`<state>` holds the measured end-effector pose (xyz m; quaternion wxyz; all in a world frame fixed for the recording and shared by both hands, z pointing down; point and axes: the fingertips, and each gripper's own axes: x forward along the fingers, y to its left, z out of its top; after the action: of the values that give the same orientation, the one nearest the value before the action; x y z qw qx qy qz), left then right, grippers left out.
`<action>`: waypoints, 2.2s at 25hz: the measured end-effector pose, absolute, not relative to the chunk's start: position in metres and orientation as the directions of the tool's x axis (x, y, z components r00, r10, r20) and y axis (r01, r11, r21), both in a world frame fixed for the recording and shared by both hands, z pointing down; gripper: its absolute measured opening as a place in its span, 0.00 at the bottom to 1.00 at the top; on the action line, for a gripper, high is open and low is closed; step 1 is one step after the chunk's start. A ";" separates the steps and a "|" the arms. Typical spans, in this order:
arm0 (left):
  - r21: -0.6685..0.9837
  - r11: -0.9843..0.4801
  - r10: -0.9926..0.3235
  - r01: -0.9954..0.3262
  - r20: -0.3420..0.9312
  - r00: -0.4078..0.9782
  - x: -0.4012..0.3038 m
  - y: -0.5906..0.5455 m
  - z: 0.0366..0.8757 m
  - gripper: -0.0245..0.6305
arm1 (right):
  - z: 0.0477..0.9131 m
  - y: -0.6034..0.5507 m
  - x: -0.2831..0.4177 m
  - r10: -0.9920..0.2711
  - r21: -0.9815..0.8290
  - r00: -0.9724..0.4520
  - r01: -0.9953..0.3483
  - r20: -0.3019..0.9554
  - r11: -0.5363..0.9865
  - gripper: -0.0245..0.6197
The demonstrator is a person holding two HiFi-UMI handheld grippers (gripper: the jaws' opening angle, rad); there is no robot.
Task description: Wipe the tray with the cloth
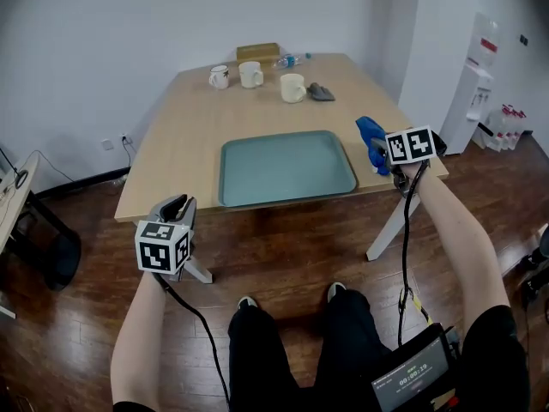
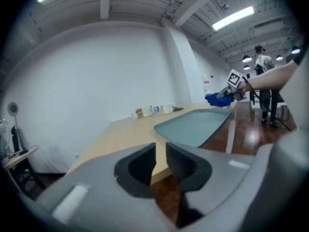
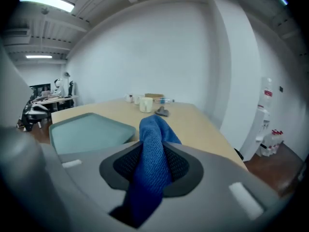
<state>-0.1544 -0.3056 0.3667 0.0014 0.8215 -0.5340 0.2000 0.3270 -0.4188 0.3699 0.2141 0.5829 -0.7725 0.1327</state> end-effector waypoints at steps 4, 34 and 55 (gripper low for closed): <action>-0.168 -0.399 -0.886 -0.902 0.324 0.331 -0.152 -0.302 0.375 0.14 | 0.396 -0.428 0.343 -0.831 -0.003 -0.200 -0.973 0.520 0.233 0.26; -0.167 -0.409 -0.855 -0.897 -0.274 0.441 0.000 -0.043 0.256 0.14 | 0.285 -0.054 0.207 -0.899 0.026 -0.350 -0.934 -0.263 0.356 0.10; -0.163 -0.394 -0.875 -0.905 -0.236 0.423 -0.019 -0.011 0.274 0.13 | 0.301 -0.021 0.171 -0.902 0.094 -0.369 -0.929 -0.226 0.357 0.10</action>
<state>-0.0191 -0.0113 0.2738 -0.1337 0.8329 -0.5341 -0.0560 0.1713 -0.0211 0.3012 -0.0677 0.5577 -0.8208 -0.1032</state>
